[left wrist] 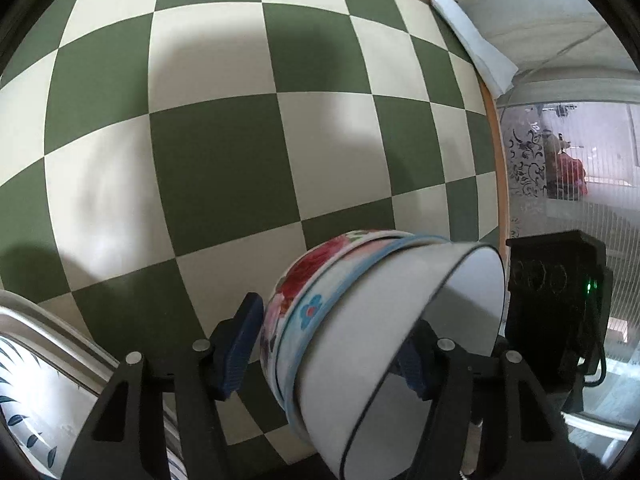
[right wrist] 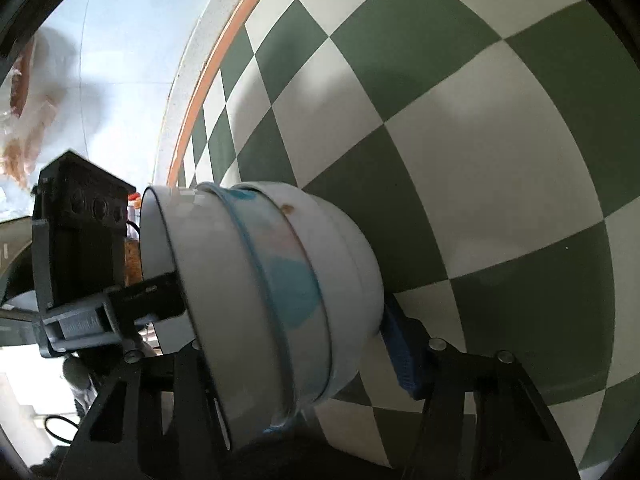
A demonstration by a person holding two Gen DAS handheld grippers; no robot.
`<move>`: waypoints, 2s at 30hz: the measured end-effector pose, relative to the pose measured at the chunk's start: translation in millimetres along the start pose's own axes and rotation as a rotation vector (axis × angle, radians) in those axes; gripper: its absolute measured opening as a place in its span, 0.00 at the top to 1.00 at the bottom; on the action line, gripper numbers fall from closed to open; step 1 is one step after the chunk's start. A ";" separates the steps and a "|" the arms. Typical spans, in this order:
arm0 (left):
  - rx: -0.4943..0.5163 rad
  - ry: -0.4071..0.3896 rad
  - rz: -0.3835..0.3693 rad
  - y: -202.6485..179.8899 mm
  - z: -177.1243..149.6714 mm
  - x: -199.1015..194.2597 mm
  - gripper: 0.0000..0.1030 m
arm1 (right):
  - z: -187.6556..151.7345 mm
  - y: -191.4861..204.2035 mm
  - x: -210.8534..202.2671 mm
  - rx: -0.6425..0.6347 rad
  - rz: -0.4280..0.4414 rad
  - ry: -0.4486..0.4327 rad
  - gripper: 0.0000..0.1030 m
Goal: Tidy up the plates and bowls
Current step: 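Carry the bowl stack with both tools and lower it onto the blue-striped plate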
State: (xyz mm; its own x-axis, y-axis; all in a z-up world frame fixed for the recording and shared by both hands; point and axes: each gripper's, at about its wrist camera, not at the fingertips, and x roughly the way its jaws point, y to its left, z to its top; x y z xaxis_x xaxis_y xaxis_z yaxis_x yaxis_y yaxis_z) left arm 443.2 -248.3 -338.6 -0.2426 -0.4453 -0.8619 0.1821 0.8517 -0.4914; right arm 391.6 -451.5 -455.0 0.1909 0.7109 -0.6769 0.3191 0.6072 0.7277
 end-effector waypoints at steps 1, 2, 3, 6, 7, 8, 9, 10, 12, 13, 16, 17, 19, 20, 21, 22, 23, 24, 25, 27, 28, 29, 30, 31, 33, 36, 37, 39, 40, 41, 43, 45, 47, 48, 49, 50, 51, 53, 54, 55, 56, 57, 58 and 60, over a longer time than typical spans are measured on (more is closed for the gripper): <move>0.004 -0.009 0.006 -1.1 -1.7 -0.9 0.42 | -0.6 1.3 0.5 -0.016 -0.002 -0.009 0.40; 0.001 -0.016 0.010 -1.3 -2.6 -1.4 0.42 | -0.8 2.7 1.3 -0.026 -0.004 -0.012 0.40; 0.000 -0.019 0.012 -1.7 -3.1 -1.7 0.42 | -0.5 3.8 2.1 -0.035 -0.006 -0.011 0.40; -0.012 -0.035 0.020 -0.6 -4.2 -3.8 0.42 | 1.4 7.8 4.5 -0.057 -0.008 -0.012 0.40; -0.011 -0.045 0.023 -0.5 -5.1 -5.5 0.42 | 2.7 10.8 4.6 -0.065 -0.006 -0.016 0.40; -0.012 -0.054 0.028 -1.4 -5.8 -8.0 0.42 | 3.8 13.4 5.3 -0.076 -0.003 -0.014 0.40; -0.016 -0.055 0.031 -0.6 -6.2 -8.8 0.42 | 5.6 15.3 4.4 -0.077 -0.001 -0.008 0.40; -0.024 -0.059 0.032 -1.1 -6.4 -9.3 0.42 | 6.8 17.2 4.6 -0.077 0.001 -0.006 0.40; -0.034 -0.068 0.034 -0.9 -7.4 -13.8 0.42 | 10.0 24.8 6.8 -0.087 -0.002 0.005 0.40; -0.038 -0.075 0.036 -1.6 -8.6 -16.1 0.42 | 8.1 26.4 5.0 -0.091 0.000 0.009 0.40; -0.052 -0.095 0.044 -0.2 -12.3 -28.9 0.42 | 11.5 40.7 6.2 -0.111 0.003 0.023 0.40; -0.055 -0.104 0.047 0.5 -13.9 -33.8 0.42 | 14.0 46.6 8.8 -0.119 0.003 0.029 0.40; -0.067 -0.119 0.050 3.3 -17.8 -44.7 0.42 | 15.7 59.5 11.5 -0.134 0.003 0.038 0.40; -0.071 -0.129 0.052 5.0 -19.9 -50.7 0.42 | 16.3 67.8 13.5 -0.146 0.003 0.042 0.40; -0.073 -0.138 0.056 6.5 -22.5 -56.8 0.42 | 16.7 76.1 15.9 -0.160 0.000 0.050 0.40; -0.081 -0.150 0.055 9.4 -25.2 -63.7 0.42 | 16.5 82.9 17.5 -0.169 0.001 0.052 0.40; -0.086 -0.162 0.056 13.0 -28.6 -71.6 0.42 | 15.8 93.4 20.5 -0.183 0.001 0.056 0.40; -0.090 -0.169 0.057 15.7 -31.0 -76.9 0.42 | 15.3 100.9 23.2 -0.195 -0.001 0.061 0.40; -0.095 -0.179 0.056 19.9 -34.7 -83.6 0.42 | 14.6 110.1 27.1 -0.205 -0.002 0.061 0.40; -0.093 -0.198 0.060 27.1 -41.9 -96.0 0.42 | 12.3 124.7 34.1 -0.226 -0.003 0.066 0.41; -0.098 -0.206 0.059 30.8 -45.4 -101.0 0.42 | 9.6 133.9 39.2 -0.235 -0.001 0.070 0.41; -0.104 -0.215 0.058 37.5 -49.8 -107.9 0.42 | 4.7 138.5 42.3 -0.240 0.000 0.071 0.41; -0.103 -0.217 0.060 41.5 -52.6 -111.8 0.42 | 0.7 145.0 46.4 -0.250 -0.001 0.075 0.41; -0.105 -0.221 0.062 47.0 -56.4 -116.5 0.42 | -3.2 150.8 50.3 -0.256 -0.001 0.078 0.42; -0.109 -0.228 0.068 59.0 -64.0 -124.9 0.42 | -11.4 162.8 61.8 -0.264 0.002 0.086 0.42; -0.117 -0.234 0.077 76.3 -74.3 -133.6 0.42 | -23.5 174.6 76.6 -0.268 0.008 0.097 0.42; -0.122 -0.235 0.078 83.4 -78.0 -136.4 0.42 | -27.7 177.1 80.6 -0.272 0.008 0.101 0.43; -0.132 -0.235 0.077 96.8 -84.3 -140.0 0.42 | -35.2 183.8 90.5 -0.274 0.007 0.107 0.43; -0.135 -0.235 0.079 102.5 -87.2 -141.1 0.42 | -39.3 186.0 95.8 -0.277 0.006 0.112 0.43; -0.142 -0.234 0.080 109.9 -90.2 -141.7 0.42 | -42.3 188.6 104.2 -0.275 0.007 0.117 0.43; -0.151 -0.231 0.082 119.8 -94.1 -141.4 0.42 | -48.5 189.2 110.9 -0.276 0.003 0.128 0.43; -0.163 -0.227 0.076 130.7 -98.0 -140.1 0.42 | -52.6 189.8 118.4 -0.277 -0.003 0.136 0.43; -0.174 -0.219 0.071 139.8 -99.5 -136.3 0.42 | -54.8 187.5 127.8 -0.275 -0.011 0.147 0.43; -0.179 -0.216 0.068 143.6 -100.1 -134.4 0.42 | -55.6 187.7 134.1 -0.275 -0.015 0.152 0.43; -0.186 -0.213 0.065 147.8 -100.4 -132.1 0.42 | -55.8 187.8 139.4 -0.273 -0.019 0.155 0.43; -0.191 -0.210 0.063 151.6 -100.8 -130.7 0.42 | -55.9 187.1 142.9 -0.269 -0.021 0.157 0.43; -0.193 -0.204 0.060 155.3 -100.4 -128.2 0.42 | -56.3 186.3 147.0 -0.267 -0.028 0.159 0.43; -0.202 -0.195 0.052 161.1 -99.9 -123.7 0.42 | -56.4 184.6 153.1 -0.263 -0.037 0.162 0.43; -0.202 -0.193 0.051 162.7 -100.0 -122.5 0.42 | -56.3 184.2 156.1 -0.261 -0.041 0.163 0.43; -0.201 -0.190 0.050 164.3 -99.9 -121.1 0.42 | -56.3 183.2 158.0 -0.258 -0.044 0.165 0.43; -0.201 -0.186 0.050 165.7 -99.6 -119.9 0.42 | -56.8 182.6 158.6 -0.256 -0.046 0.167 0.43; -0.200 -0.184 0.049 166.5 -99.3 -118.9 0.42 | -56.9 182.2 158.3 -0.253 -0.047 0.167 0.43; -0.199 -0.184 0.049 166.9 -99.0 -118.2 0.42 | -56.9 182.1 159.6 -0.252 -0.050 0.168 0.43; -0.200 -0.185 0.052 167.2 -98.9 -117.5 0.42 | -56.5 182.0 160.5 -0.250 -0.049 0.169 0.43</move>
State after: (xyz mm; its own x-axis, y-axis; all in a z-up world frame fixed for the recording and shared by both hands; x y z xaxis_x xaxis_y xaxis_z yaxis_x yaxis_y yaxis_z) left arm 407.9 -26.3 -307.1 -0.0566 -0.4263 -0.9028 -0.0066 0.9044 -0.4266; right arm 427.8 -206.8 -425.0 0.0173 0.7149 -0.6990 0.0820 0.6957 0.7136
